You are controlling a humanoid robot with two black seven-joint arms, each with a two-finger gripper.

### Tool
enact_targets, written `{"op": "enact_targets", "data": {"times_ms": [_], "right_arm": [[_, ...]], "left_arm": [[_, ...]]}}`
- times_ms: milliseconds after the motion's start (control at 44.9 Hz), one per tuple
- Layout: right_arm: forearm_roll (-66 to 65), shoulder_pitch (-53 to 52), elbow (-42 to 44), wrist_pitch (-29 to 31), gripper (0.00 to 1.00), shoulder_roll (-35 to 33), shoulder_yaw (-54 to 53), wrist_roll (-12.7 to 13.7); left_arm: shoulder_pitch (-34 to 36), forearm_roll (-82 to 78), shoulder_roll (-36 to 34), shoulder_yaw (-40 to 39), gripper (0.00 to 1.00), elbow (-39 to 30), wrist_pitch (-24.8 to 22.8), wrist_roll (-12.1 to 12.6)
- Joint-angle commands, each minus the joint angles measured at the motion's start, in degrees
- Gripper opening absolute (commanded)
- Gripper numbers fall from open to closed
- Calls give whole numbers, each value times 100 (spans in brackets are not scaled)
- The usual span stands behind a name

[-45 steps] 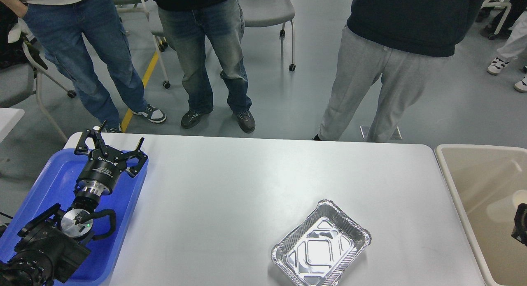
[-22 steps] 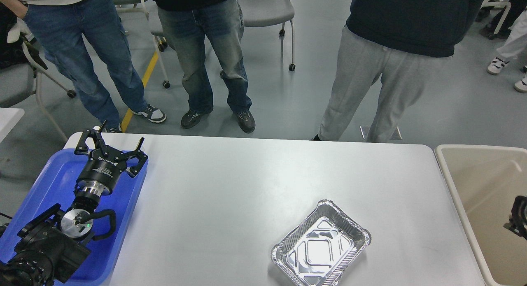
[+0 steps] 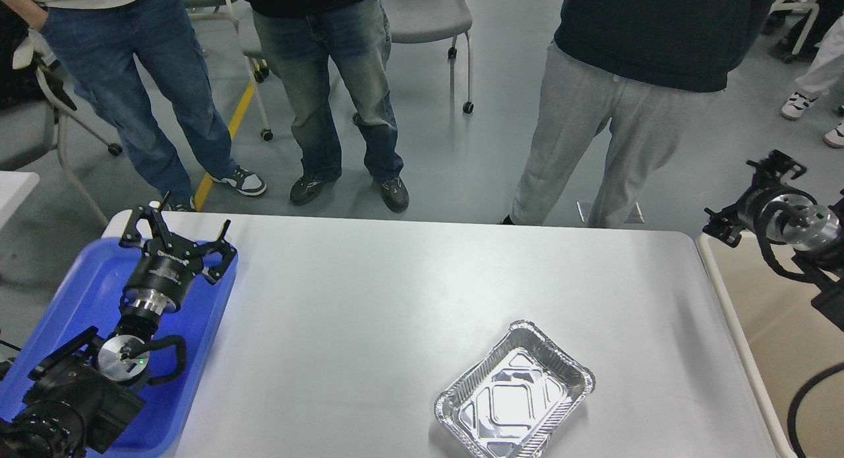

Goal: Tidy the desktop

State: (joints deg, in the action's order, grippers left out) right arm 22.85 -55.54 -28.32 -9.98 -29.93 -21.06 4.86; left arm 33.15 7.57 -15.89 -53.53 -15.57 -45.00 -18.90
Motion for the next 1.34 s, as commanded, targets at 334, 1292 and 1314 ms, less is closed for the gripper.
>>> {"op": "enact_targets", "data": {"times_ms": [334, 1292, 1314], "right_arm": [[-18, 96, -2108, 2526, 100, 927, -1594, -240], [-343, 1784, -1607, 4004, 100, 1886, -1594, -847], [-343, 1784, -1581, 4004, 100, 1894, -1585, -847]], "left_arm": [[-2, 7, 7, 0, 100, 1, 0, 0], [-2, 7, -2, 0, 100, 1, 0, 0], [-2, -2, 7, 0, 100, 1, 0, 0]]}}
